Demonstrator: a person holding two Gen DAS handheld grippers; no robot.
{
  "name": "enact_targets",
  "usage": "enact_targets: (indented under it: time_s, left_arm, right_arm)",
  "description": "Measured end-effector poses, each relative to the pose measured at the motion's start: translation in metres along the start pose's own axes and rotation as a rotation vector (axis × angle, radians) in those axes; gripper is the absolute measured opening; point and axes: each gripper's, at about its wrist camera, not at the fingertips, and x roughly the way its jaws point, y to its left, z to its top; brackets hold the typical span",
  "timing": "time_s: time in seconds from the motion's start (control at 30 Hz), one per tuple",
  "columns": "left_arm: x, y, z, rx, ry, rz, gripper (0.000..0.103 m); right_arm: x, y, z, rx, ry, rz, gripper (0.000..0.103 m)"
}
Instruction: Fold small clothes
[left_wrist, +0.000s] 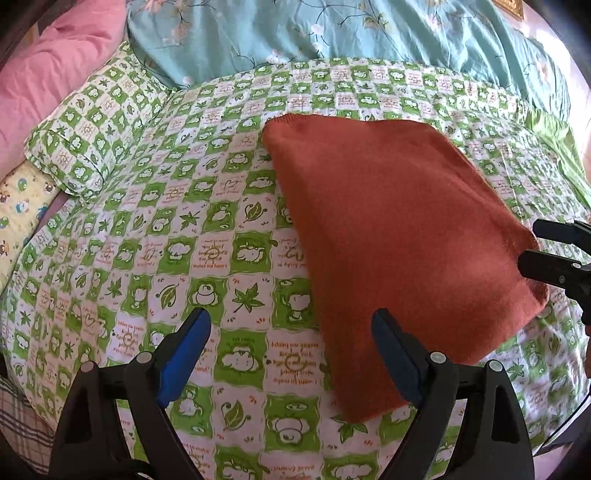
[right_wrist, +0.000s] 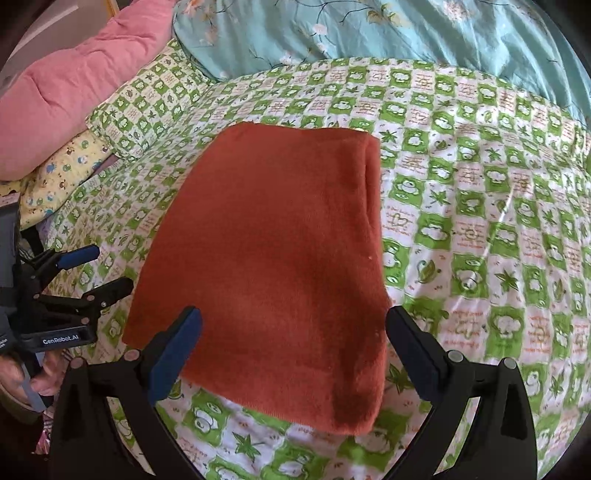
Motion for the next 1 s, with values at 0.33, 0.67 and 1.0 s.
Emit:
enact_targets:
  time_s: [0.33,0.67,1.0]
  left_arm:
    - [0.008,0.002,0.011,0.003,0.001,0.019,0.090]
    - [0.013,-0.003,0.022,0.011,-0.001,0.016,0.092]
    - [0.015,-0.005,0.027,0.016,0.002,0.010,0.092]
  right_arm:
    - [0.008,0.002,0.012,-0.022,0.008,0.005,0.099]
    - [0.011,-0.003,0.018,-0.017,0.017,0.012,0.099]
    - [0.011,-0.003,0.019,-0.016,0.016,0.012,0.099]
